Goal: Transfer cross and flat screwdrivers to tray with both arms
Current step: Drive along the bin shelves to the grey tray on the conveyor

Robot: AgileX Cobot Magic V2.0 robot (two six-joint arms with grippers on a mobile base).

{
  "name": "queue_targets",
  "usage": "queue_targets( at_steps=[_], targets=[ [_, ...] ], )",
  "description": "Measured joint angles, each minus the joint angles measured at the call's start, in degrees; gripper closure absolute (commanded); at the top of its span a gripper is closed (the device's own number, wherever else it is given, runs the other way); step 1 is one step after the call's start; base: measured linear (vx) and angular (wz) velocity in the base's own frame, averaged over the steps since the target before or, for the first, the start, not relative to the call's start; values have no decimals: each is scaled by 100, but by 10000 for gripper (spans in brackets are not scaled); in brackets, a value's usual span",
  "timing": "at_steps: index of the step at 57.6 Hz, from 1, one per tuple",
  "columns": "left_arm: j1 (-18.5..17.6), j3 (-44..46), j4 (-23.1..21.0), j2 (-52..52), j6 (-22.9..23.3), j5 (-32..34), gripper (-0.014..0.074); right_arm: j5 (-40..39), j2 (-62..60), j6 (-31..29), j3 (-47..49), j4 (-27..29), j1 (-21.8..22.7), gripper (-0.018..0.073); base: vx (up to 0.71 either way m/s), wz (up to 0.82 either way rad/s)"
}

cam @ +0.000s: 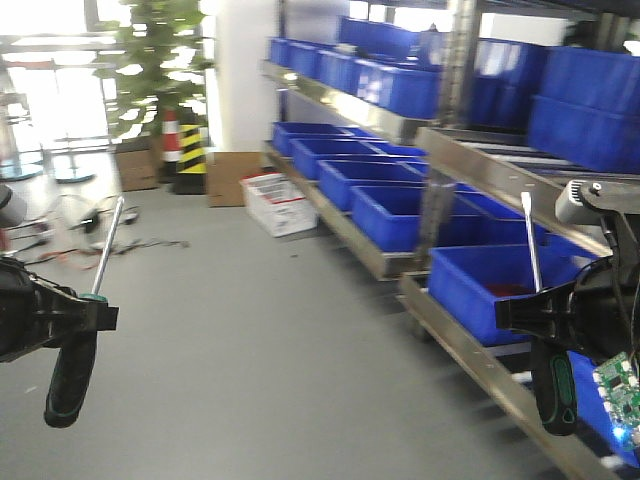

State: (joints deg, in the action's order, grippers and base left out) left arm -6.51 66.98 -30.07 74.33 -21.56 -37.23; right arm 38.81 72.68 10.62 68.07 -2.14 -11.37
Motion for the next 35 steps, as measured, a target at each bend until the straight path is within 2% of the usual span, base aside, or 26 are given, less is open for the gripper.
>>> queue_targets(
  at_steps=[35],
  targets=[
    [0,0,0,0,0,0,594,0,0,0,0,0,0,568,43,-68]
  ],
)
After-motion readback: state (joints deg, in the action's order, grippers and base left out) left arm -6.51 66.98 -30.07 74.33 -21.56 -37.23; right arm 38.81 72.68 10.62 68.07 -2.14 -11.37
